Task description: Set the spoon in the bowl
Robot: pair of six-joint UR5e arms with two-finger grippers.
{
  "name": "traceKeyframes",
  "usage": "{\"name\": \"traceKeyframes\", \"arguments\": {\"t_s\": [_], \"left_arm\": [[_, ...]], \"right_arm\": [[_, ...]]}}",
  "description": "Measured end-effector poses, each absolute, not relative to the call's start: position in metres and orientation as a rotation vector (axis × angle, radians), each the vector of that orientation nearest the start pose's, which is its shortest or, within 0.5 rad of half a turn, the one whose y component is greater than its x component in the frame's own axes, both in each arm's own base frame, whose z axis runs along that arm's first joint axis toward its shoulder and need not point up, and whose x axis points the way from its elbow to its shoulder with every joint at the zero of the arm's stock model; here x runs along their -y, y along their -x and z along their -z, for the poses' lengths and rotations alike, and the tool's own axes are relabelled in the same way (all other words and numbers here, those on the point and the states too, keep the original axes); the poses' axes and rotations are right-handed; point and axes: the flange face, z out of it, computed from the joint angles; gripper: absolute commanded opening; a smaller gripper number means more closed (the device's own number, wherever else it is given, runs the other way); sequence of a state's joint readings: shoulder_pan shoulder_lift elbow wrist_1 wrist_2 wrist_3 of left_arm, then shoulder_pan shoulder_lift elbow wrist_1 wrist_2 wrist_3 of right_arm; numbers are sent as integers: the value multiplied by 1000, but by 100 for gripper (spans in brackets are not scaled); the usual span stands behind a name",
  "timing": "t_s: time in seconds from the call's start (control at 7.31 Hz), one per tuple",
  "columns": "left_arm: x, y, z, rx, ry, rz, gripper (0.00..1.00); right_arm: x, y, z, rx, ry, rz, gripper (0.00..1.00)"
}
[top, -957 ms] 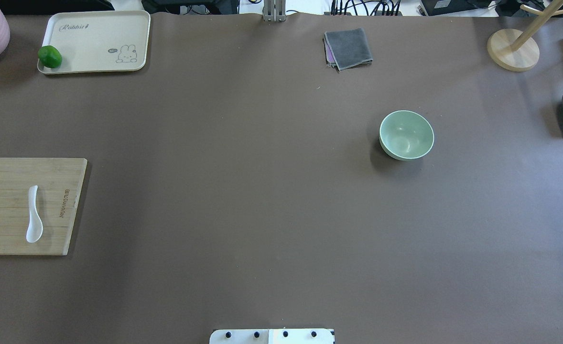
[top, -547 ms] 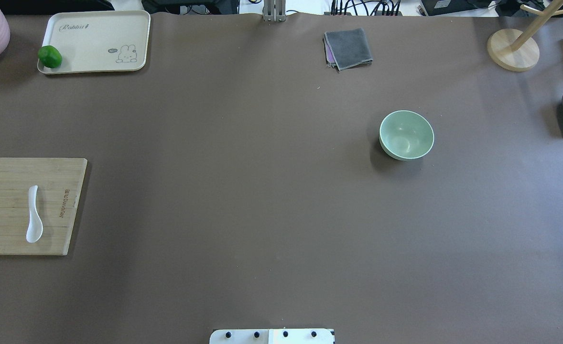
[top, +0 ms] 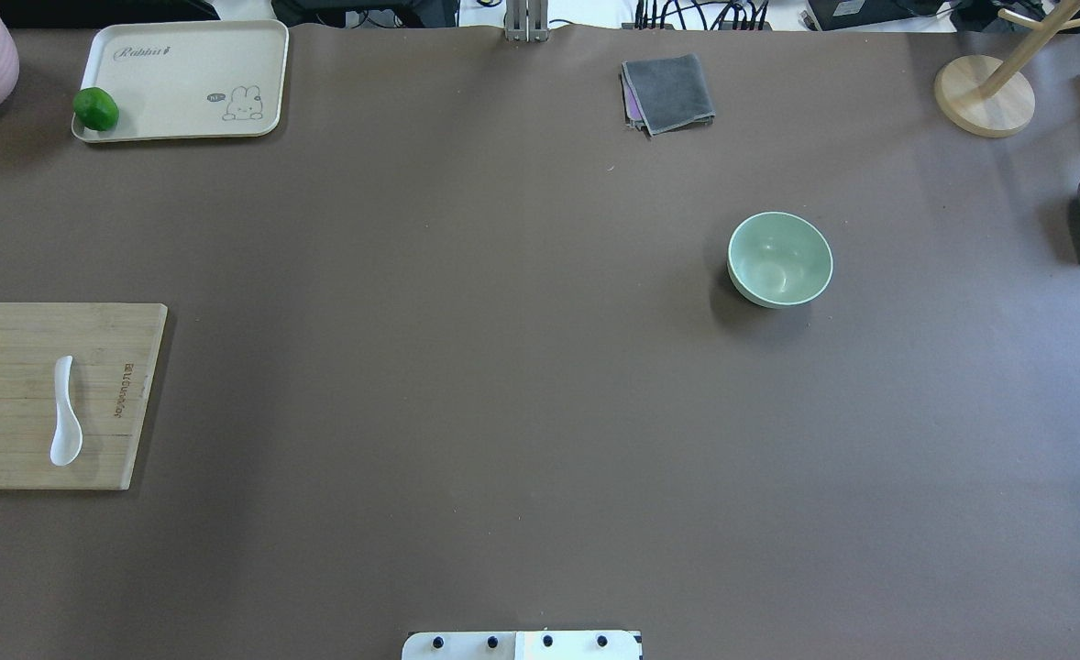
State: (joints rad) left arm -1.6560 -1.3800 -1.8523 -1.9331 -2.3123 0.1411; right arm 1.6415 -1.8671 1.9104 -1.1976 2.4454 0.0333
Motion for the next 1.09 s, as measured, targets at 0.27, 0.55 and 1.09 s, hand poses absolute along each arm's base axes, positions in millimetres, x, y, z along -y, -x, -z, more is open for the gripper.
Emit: {"name": "traceKeyframes", "arguments": {"t_s": [0.27, 0.55, 1.09], "left_arm": [[433, 104, -562, -703, -544, -121, 98], [430, 98, -568, -734, -616, -115, 98], [426, 84, -566, -846, -622, -147, 98]], "right_arm": [[419, -62, -541, 878, -396, 42, 100], [469, 14, -503, 884, -306, -70, 100], [503, 246, -440, 868, -262, -262, 96]]}}
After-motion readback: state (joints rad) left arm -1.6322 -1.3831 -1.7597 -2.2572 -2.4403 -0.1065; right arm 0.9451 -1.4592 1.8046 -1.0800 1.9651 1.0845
